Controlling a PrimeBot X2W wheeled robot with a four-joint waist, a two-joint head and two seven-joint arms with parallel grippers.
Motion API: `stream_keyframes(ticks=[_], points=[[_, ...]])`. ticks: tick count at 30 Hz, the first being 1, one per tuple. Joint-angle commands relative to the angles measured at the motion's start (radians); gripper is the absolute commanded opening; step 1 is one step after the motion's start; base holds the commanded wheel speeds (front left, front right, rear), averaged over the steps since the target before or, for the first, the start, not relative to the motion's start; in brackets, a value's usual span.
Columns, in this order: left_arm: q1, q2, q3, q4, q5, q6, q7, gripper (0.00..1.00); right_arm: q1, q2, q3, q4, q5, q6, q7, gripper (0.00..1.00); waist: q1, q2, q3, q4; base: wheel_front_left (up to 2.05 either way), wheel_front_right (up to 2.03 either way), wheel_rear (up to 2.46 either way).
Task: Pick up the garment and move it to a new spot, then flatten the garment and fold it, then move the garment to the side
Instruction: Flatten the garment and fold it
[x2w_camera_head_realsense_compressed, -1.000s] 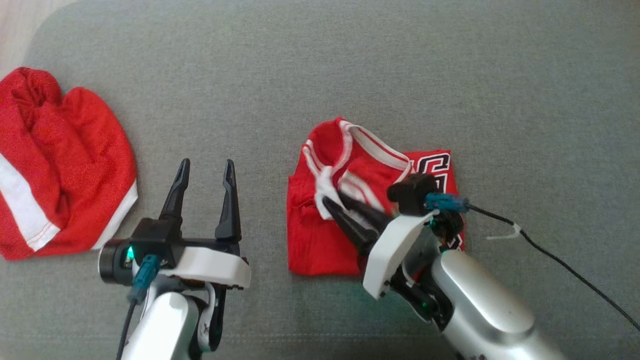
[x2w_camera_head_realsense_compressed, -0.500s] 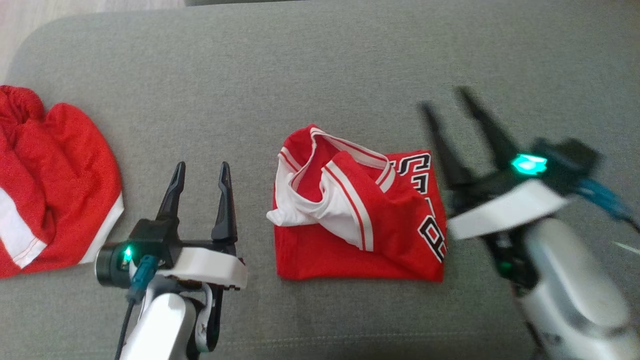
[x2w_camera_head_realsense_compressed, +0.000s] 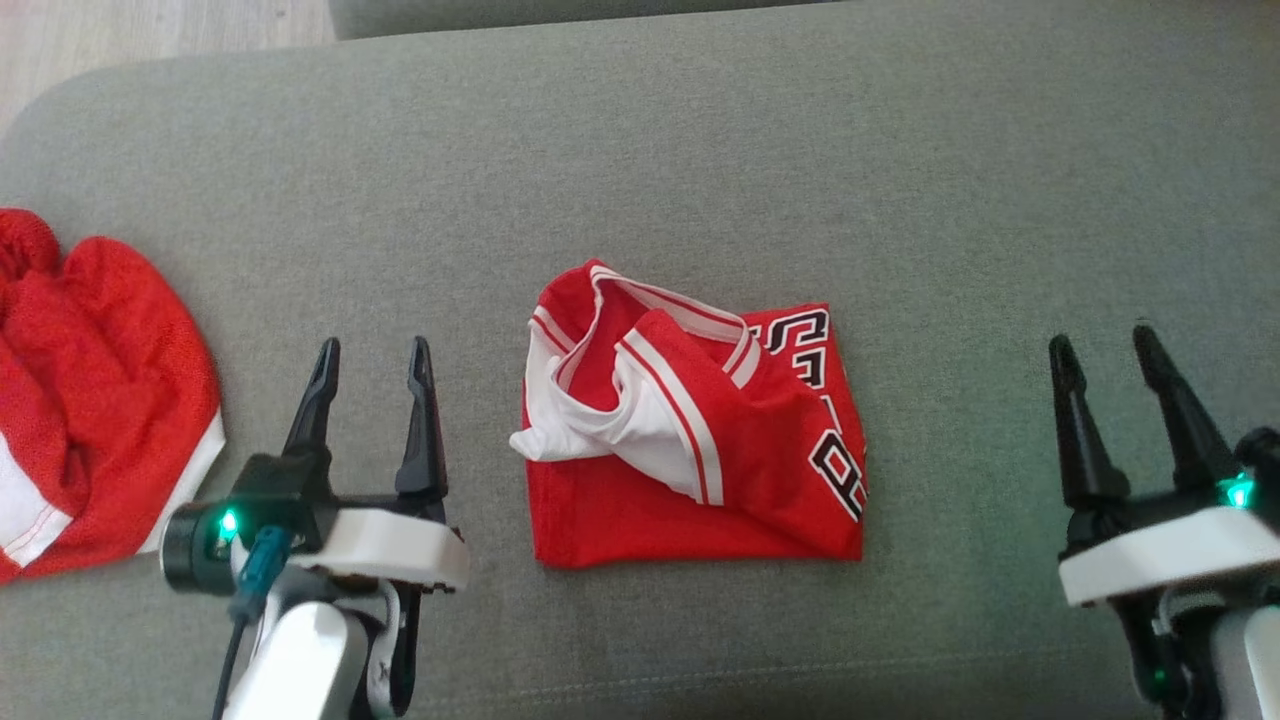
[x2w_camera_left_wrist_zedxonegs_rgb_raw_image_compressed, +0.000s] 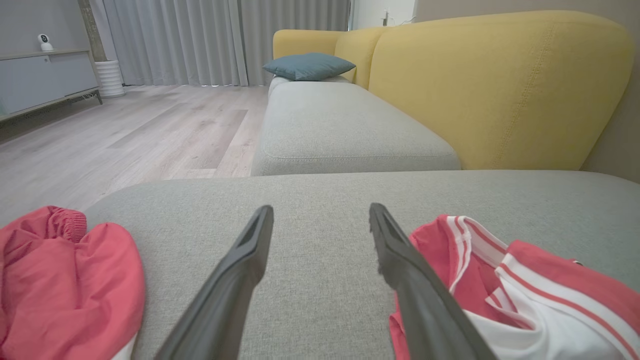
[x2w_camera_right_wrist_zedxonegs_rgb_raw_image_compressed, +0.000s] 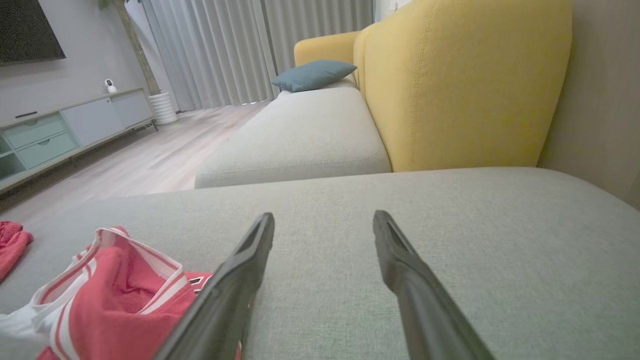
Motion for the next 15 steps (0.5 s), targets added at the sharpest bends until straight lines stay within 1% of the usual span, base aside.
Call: stream_keyframes(ticks=[1, 7, 15], points=[[-0.019, 0.018, 0.037, -0.033, 0.006, 0.011, -0.009, 1.0, -0.011, -0.007, 0.012, -0.045, -0.008, 0.007, 0.004, 1.0, 0.0, -0.0001, -0.001, -0.002, 0.0, 0.0, 0.0], [-0.012, 0.024, 0.033, -0.035, 0.004, 0.013, -0.003, 1.0, 0.02, 0.011, 0.005, -0.082, -0.016, 0.007, 0.03, 1.0, 0.0, -0.0001, -0.007, -0.003, 0.0, 0.0, 0.0], [-0.01, 0.028, 0.029, -0.036, 0.002, 0.018, -0.001, 1.0, 0.031, 0.017, -0.003, -0.092, -0.015, 0.007, 0.047, 1.0, 0.0, -0.0001, -0.011, -0.001, 0.0, 0.0, 0.0]])
